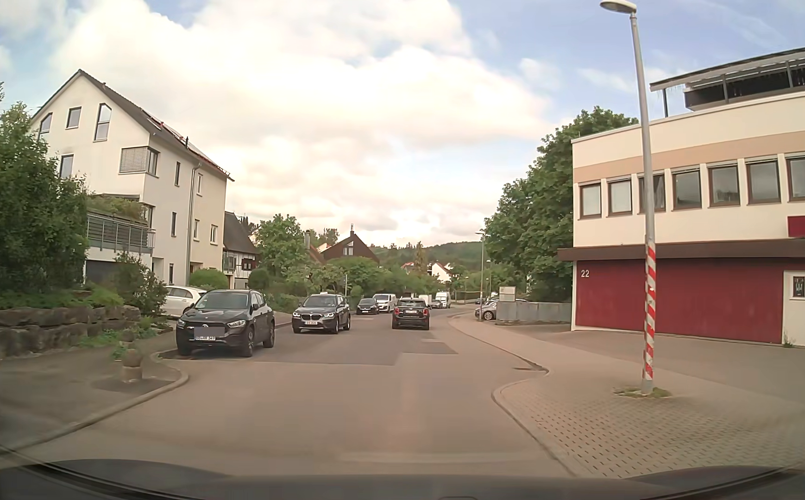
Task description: Follow the waypoints while adhering to traffic rules and regulations
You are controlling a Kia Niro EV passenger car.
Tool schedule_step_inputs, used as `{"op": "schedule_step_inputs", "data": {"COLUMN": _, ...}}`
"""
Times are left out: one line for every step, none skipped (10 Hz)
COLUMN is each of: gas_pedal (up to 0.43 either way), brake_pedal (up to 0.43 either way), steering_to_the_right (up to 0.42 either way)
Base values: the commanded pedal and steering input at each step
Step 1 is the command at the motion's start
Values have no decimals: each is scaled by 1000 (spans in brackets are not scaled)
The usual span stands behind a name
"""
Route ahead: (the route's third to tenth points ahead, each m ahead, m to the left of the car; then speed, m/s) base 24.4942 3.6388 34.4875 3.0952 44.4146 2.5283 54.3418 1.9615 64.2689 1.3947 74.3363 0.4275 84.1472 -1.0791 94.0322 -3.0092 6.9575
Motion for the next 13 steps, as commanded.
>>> {"op": "schedule_step_inputs", "data": {"gas_pedal": 0, "brake_pedal": 0, "steering_to_the_right": -9}}
{"op": "schedule_step_inputs", "data": {"gas_pedal": 0, "brake_pedal": 0, "steering_to_the_right": -5}}
{"op": "schedule_step_inputs", "data": {"gas_pedal": 0, "brake_pedal": 0, "steering_to_the_right": 0}}
{"op": "schedule_step_inputs", "data": {"gas_pedal": 0, "brake_pedal": 0, "steering_to_the_right": 4}}
{"op": "schedule_step_inputs", "data": {"gas_pedal": 0, "brake_pedal": 0, "steering_to_the_right": 5}}
{"op": "schedule_step_inputs", "data": {"gas_pedal": 0, "brake_pedal": 0, "steering_to_the_right": 4}}
{"op": "schedule_step_inputs", "data": {"gas_pedal": 0, "brake_pedal": 0, "steering_to_the_right": 5}}
{"op": "schedule_step_inputs", "data": {"gas_pedal": 0, "brake_pedal": 0, "steering_to_the_right": 6}}
{"op": "schedule_step_inputs", "data": {"gas_pedal": 0, "brake_pedal": 0, "steering_to_the_right": 11}}
{"op": "schedule_step_inputs", "data": {"gas_pedal": 0, "brake_pedal": 0, "steering_to_the_right": 13}}
{"op": "schedule_step_inputs", "data": {"gas_pedal": 0, "brake_pedal": 0, "steering_to_the_right": 13}}
{"op": "schedule_step_inputs", "data": {"gas_pedal": 8, "brake_pedal": 0, "steering_to_the_right": 11}}
{"op": "schedule_step_inputs", "data": {"gas_pedal": 8, "brake_pedal": 0, "steering_to_the_right": 6}}
